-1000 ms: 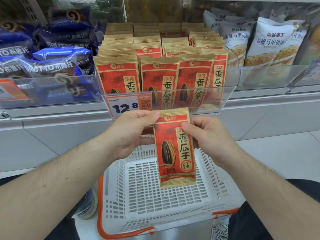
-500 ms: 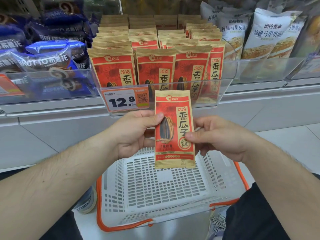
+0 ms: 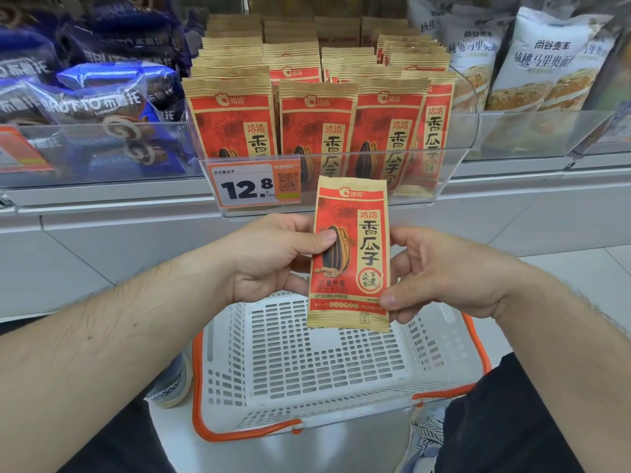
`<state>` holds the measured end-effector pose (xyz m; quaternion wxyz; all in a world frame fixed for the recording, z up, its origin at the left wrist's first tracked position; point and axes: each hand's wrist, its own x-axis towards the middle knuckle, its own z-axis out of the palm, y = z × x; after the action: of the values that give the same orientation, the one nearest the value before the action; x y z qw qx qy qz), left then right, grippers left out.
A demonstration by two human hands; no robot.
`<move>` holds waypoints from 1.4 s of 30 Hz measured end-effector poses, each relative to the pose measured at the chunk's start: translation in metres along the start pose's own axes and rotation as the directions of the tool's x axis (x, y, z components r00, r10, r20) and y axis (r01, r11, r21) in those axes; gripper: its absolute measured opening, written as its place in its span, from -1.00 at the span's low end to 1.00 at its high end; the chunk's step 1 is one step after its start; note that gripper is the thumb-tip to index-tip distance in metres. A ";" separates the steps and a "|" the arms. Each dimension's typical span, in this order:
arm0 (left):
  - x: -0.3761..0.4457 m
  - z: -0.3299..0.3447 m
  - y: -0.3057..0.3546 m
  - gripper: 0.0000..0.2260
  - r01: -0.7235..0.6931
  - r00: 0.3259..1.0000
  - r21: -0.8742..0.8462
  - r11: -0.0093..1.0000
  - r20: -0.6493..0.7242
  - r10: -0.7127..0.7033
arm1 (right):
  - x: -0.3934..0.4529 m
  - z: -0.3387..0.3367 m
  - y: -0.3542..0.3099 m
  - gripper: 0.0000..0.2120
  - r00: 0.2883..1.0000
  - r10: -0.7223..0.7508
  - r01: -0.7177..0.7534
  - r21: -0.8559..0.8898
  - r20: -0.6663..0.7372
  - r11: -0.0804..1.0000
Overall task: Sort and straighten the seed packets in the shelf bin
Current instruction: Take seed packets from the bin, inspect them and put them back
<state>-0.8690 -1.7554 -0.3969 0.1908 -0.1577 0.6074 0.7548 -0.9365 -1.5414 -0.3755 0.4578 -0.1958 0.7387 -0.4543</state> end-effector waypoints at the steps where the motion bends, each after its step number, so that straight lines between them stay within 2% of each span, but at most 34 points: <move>1: 0.000 0.000 0.000 -0.83 -0.002 1.000 0.003 1.000 -0.005 0.002 | 0.000 0.001 -0.001 -0.44 1.000 0.002 -0.002 -0.001 -0.009 1.000; 4: 0.003 -0.001 -0.004 -0.88 -0.027 0.996 0.121 0.992 -0.083 0.037 | 0.003 0.007 -0.003 -0.48 0.998 0.012 -0.014 -0.030 -0.070 0.999; 7: 0.006 0.002 -0.011 -0.88 -0.036 0.987 0.255 0.966 -0.145 0.075 | 0.011 0.022 -0.003 -0.47 0.987 -0.014 -0.014 -0.171 -0.162 0.985; 11: 0.007 0.009 -0.015 -0.72 -0.029 0.995 0.202 0.979 -0.090 0.048 | 0.019 0.040 -0.001 -0.47 0.979 -0.065 0.007 -0.285 -0.192 0.959; 14: 0.010 0.007 -0.017 -0.61 -0.033 0.994 0.196 0.980 -0.098 0.053 | 0.018 0.033 -0.002 -0.65 0.976 -0.091 0.031 -0.290 -0.196 0.957; 18: 0.009 0.006 -0.019 -0.51 -0.021 0.999 0.271 0.962 -0.027 0.029 | 0.020 0.028 -0.005 -0.84 0.909 -0.244 0.170 -0.233 -0.338 0.957; 20: 0.009 0.009 -0.022 -0.46 -0.022 1.000 0.299 0.954 0.018 0.017 | 0.025 0.032 -0.004 -0.80 0.867 -0.312 0.197 -0.308 -0.389 0.931; 22: 0.008 0.010 -0.023 -0.48 -0.026 0.999 0.286 0.958 0.039 0.016 | 0.031 0.034 -0.002 -0.72 0.858 -0.321 0.183 -0.347 -0.401 0.920; 24: 0.009 0.009 -0.022 -0.59 -0.047 0.998 0.230 0.972 0.039 0.039 | 0.033 0.035 0.000 -0.67 0.876 -0.298 0.204 -0.267 -0.381 0.942; 27: 0.010 0.005 -0.019 -0.80 -0.095 0.995 0.114 0.989 0.048 0.090 | 0.035 0.037 -0.001 -0.70 0.903 -0.265 0.268 -0.038 -0.339 0.963; 30: 0.011 0.001 -0.018 -0.72 -0.085 0.984 0.051 0.995 0.162 0.076 | 0.037 0.037 -0.001 -0.72 0.911 -0.289 0.329 0.096 -0.294 0.939; 32: 0.012 0.000 -0.019 -0.64 -0.075 0.974 0.023 0.997 0.217 0.068 | 0.036 0.035 -0.002 -0.73 0.915 -0.300 0.344 0.135 -0.272 0.929; 37: 0.016 0.000 -0.020 -0.64 -0.071 0.965 -0.011 0.997 0.251 0.071 | 0.035 0.035 -0.002 -0.69 0.917 -0.289 0.342 0.167 -0.277 0.925; 42: 0.016 0.001 -0.020 -0.65 -0.047 0.974 -0.008 0.999 0.222 0.047 | 0.036 0.036 -0.001 -0.69 0.919 -0.284 0.337 0.170 -0.276 0.926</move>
<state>-0.8735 -1.7490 -0.4210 0.2393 -0.0581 0.5848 0.7729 -0.9243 -1.5850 -0.3982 0.3028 -0.2028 0.6960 -0.6187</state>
